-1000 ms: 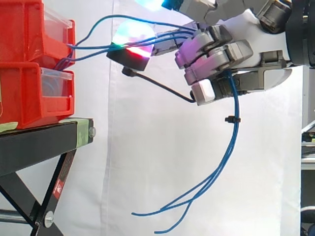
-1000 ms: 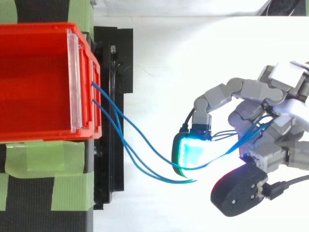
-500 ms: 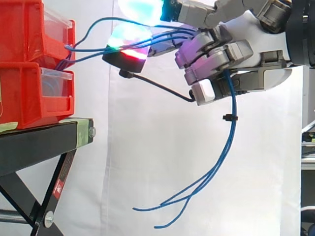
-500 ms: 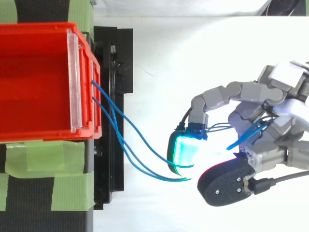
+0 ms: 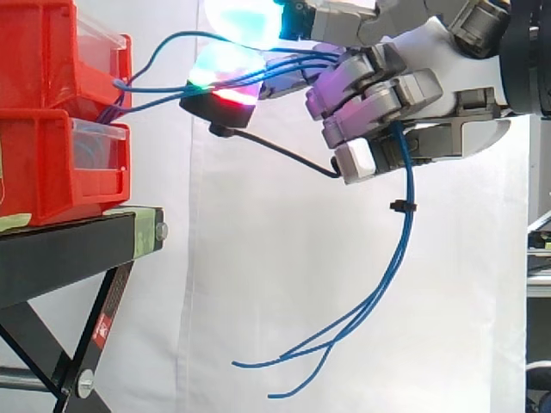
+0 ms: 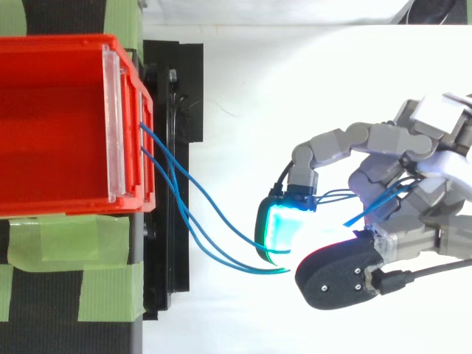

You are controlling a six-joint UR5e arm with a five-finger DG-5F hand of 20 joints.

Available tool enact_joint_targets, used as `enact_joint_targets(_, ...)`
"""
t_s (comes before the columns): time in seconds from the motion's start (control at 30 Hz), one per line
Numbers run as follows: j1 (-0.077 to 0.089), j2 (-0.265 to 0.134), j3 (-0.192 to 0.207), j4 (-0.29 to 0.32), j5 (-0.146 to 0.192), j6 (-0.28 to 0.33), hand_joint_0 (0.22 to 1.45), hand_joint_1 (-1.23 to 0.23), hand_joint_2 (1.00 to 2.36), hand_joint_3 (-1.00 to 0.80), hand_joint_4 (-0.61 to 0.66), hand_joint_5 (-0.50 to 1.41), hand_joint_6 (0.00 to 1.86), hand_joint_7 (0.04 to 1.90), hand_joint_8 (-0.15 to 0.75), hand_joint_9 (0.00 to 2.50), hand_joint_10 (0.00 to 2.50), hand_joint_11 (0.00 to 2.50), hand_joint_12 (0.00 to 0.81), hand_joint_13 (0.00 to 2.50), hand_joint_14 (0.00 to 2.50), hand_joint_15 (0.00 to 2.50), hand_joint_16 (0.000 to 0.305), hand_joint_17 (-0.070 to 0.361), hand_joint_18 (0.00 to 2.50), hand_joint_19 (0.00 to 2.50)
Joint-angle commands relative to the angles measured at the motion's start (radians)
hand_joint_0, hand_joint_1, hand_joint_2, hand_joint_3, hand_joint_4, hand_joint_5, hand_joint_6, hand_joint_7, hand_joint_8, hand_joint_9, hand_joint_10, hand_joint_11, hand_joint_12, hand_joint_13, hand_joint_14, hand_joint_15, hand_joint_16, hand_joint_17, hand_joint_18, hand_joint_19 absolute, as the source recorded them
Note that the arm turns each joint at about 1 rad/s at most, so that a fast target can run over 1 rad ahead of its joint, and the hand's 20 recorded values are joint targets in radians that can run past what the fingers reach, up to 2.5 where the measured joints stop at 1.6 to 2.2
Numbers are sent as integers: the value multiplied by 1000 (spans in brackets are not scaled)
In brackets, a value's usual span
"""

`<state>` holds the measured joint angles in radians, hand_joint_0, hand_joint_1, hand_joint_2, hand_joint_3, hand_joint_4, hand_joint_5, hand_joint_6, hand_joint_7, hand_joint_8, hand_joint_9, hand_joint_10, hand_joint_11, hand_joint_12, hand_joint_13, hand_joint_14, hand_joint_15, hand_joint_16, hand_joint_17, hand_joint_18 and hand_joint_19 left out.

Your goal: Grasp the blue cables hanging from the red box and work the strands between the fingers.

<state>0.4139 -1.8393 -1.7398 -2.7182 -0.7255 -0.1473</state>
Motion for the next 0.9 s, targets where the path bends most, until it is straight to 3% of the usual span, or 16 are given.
enact_joint_targets(0.0,0,0,-1,0,0,0,886,-753,1016,-502,160,297,712,1073,492,1274,2500,2461,646,1785,2500,1407,248,186,2421,512)
enact_joint_targets(0.23,0,0,0,0,0,0,922,-796,1016,-331,143,213,839,991,492,1274,2500,2461,646,1785,2500,1407,248,186,2421,512)
enact_joint_targets(0.4,0,0,0,0,0,0,958,-814,1016,-313,125,193,864,963,492,1274,2500,2461,646,1785,2500,1407,248,186,2421,512)
enact_joint_targets(0.87,-1,0,-1,0,0,0,1216,-792,1017,-140,84,116,1070,878,492,1274,2500,2461,646,1785,2500,1407,248,186,2421,512)
